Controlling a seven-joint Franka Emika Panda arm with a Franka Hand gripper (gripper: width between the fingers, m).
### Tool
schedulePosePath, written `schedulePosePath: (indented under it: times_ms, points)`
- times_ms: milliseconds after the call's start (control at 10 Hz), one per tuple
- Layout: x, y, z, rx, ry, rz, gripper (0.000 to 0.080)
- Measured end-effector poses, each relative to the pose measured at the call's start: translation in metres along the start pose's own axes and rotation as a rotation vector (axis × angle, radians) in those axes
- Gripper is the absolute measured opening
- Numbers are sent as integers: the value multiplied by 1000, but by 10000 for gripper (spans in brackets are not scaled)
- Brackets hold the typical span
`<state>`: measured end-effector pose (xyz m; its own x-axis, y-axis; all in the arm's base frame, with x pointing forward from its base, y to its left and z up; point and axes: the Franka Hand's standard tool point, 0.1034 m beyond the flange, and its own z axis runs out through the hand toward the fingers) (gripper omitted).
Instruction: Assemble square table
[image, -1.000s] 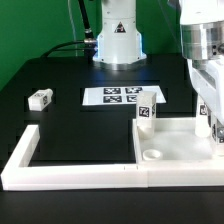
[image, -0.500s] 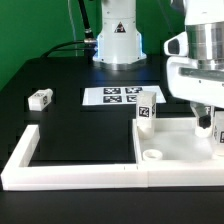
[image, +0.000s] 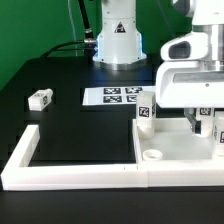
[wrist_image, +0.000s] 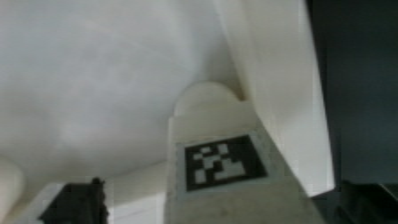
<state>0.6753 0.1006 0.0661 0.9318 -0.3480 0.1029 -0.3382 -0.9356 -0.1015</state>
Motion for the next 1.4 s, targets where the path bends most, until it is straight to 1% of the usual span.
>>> schedulePosePath:
  times_ms: [100,200,300,400,500,800,900,1000,1100,1200,1300,1400]
  points:
    - [1,1,0,-1,1,27,649]
    - [1,2,0,-2,2,43,568]
    - [1,2,0,-3,2,44,389]
    - [1,1,0,-2,1,87,389]
    - [1,2,0,-3,1,159,282]
    - [0,2,1,0,-1,384,284]
    - [-1,3,1,4,-9,615,284]
    - [-4,1,1,5,-20,803,284]
    - [-5,-5,2,34,-39,1024,284]
    - [-4,-7,3,79,-57,1241,284]
    - [-3,-5,2,96,-87,1356,284]
    - [-3,-6,2,94,-87,1395,284]
